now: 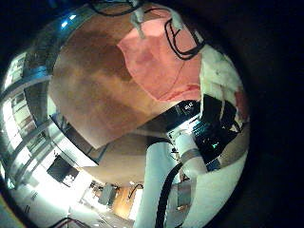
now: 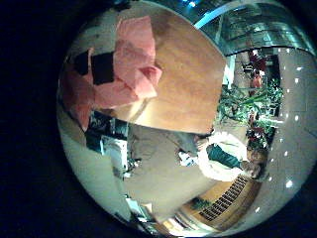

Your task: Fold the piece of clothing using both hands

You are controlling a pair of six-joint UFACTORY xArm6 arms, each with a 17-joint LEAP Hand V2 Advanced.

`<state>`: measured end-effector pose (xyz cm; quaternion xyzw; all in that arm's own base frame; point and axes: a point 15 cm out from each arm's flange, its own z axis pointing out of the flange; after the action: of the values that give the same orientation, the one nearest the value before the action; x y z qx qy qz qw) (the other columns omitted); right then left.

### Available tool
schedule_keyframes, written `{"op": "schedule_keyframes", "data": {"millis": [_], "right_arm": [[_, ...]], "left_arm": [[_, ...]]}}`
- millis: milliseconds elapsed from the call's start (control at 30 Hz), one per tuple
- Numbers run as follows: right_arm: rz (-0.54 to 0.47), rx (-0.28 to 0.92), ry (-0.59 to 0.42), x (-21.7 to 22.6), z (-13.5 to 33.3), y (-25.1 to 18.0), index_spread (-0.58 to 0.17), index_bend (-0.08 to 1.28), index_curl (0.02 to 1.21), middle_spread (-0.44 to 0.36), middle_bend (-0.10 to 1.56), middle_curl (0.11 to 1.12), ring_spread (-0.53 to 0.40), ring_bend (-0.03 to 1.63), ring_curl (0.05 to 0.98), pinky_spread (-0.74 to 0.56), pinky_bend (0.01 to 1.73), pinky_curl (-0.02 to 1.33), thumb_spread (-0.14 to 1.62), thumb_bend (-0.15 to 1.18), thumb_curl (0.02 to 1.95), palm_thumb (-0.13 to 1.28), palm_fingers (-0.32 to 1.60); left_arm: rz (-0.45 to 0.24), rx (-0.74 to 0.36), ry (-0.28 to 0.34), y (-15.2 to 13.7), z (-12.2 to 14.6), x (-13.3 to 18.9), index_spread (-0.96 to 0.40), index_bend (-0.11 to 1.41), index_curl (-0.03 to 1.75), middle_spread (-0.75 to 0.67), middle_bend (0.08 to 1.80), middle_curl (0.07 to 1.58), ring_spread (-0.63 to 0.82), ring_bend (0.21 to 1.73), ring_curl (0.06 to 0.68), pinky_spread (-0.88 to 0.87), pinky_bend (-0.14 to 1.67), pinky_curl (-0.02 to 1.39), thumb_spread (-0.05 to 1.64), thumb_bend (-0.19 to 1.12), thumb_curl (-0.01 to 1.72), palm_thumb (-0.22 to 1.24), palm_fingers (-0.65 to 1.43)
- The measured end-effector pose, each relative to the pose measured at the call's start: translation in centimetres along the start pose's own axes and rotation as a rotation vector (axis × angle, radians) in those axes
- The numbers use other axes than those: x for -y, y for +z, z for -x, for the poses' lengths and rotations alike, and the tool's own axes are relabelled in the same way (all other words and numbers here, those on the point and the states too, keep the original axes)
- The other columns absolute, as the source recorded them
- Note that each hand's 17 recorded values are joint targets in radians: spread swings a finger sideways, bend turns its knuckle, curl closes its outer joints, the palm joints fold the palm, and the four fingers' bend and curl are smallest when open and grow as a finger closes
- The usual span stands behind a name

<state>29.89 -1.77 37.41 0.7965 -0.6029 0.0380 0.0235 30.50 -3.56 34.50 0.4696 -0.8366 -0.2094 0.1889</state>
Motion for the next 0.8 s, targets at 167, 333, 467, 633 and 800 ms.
{"op": "schedule_keyframes", "data": {"millis": [167,333,467,633,800], "right_arm": [[0.027,-0.001,0.007,2.6,-1.0,-0.1,-0.321,0.99,0.98,-0.218,1.14,1.02,-0.231,1.36,0.714,-0.19,1.28,0.83,1.05,-0.01,0.71,0.97,1.07],[0.125,0.020,0.006,6.0,-1.9,2.8,-0.316,0.99,0.98,-0.215,1.14,1.02,-0.229,1.36,0.716,-0.20,1.26,0.86,1.04,-0.01,0.73,0.97,1.06],[0.202,0.039,0.003,9.0,-2.4,5.9,-0.315,0.99,0.98,-0.215,1.14,1.02,-0.224,1.36,0.721,-0.19,1.26,0.88,1.04,-0.01,0.73,0.97,1.05],[0.269,0.053,0.011,13.1,-3.0,9.6,-0.318,0.99,0.99,-0.216,1.14,1.03,-0.223,1.37,0.731,-0.19,1.24,0.92,1.06,-0.01,0.74,0.97,1.03],[0.311,0.056,0.027,16.7,-3.2,12.8,-0.324,0.99,1.00,-0.219,1.15,1.04,-0.227,1.38,0.745,-0.19,1.24,0.96,1.07,-0.01,0.75,0.96,0.99]], "left_arm": [[0.005,-0.009,-0.034,-0.6,2.2,1.5,-0.57,0.22,1.55,-0.71,0.75,1.22,-0.46,1.33,0.544,-0.72,0.92,0.86,1.10,-0.01,0.73,0.77,1.06],[0.026,-0.037,-0.080,0.2,5.4,4.6,-0.56,0.21,1.55,-0.71,0.75,1.22,-0.46,1.33,0.545,-0.72,0.92,0.86,1.10,-0.01,0.73,0.77,1.06],[0.039,-0.055,-0.102,1.3,7.4,7.3,-0.55,0.21,1.56,-0.72,0.74,1.23,-0.45,1.33,0.547,-0.72,0.91,0.86,1.10,-0.01,0.73,0.77,1.05],[0.062,-0.076,-0.138,2.9,9.1,10.8,-0.55,0.20,1.56,-0.72,0.74,1.23,-0.46,1.33,0.551,-0.72,0.90,0.86,1.10,-0.01,0.73,0.78,1.03],[0.079,-0.090,-0.156,4.1,10.9,14.0,-0.54,0.19,1.57,-0.72,0.74,1.24,-0.46,1.34,0.555,-0.72,0.89,0.88,1.11,-0.01,0.72,0.79,1.00]]}}
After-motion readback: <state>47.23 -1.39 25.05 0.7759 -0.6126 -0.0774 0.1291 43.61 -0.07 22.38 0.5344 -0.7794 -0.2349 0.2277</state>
